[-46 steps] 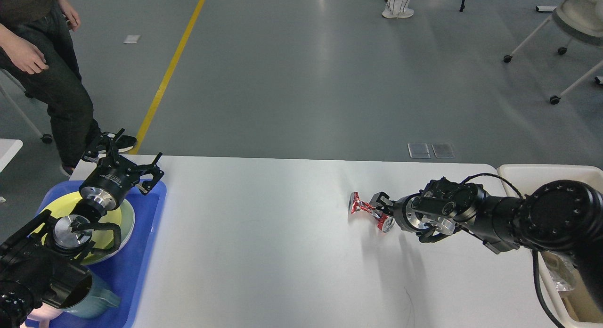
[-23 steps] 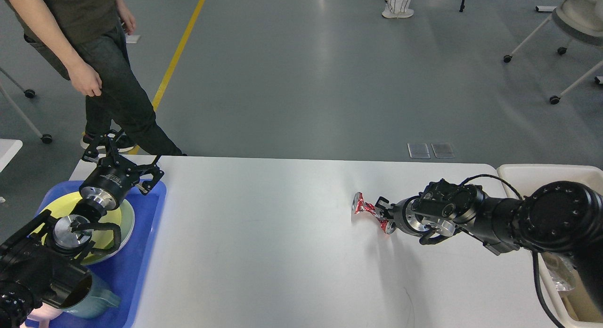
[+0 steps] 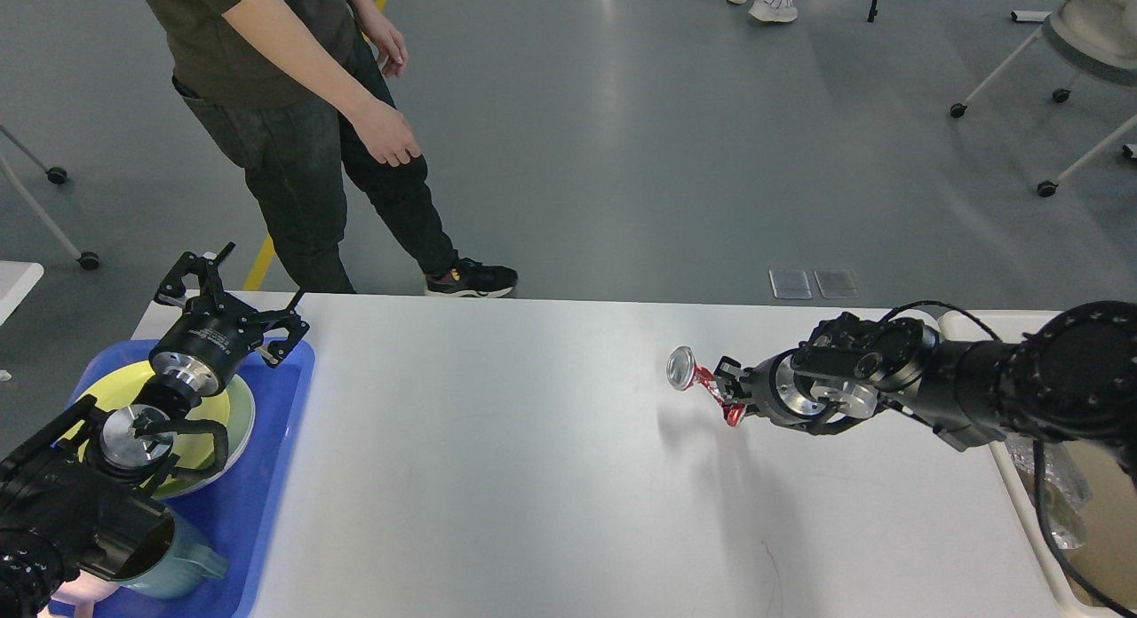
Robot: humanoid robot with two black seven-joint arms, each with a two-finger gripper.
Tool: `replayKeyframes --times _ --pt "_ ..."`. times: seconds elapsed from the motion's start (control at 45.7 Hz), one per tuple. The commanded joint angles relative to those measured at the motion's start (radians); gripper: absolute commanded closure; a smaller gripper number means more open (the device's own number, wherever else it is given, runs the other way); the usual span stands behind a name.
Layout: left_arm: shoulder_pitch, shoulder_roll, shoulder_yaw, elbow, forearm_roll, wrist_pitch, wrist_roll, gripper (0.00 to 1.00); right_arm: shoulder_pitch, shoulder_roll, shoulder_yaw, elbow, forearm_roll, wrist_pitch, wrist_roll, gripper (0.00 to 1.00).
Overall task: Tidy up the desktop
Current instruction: 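Lift the red can and drop it into the white bin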
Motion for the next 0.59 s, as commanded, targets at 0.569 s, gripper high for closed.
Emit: replayKeyframes --times 0.569 --pt "0.0 0.0 0.0 0.0 0.0 0.0 0.0 0.04 0.329 -0.381 0.002 0.065 -0.003 0.172 0.003 1.0"
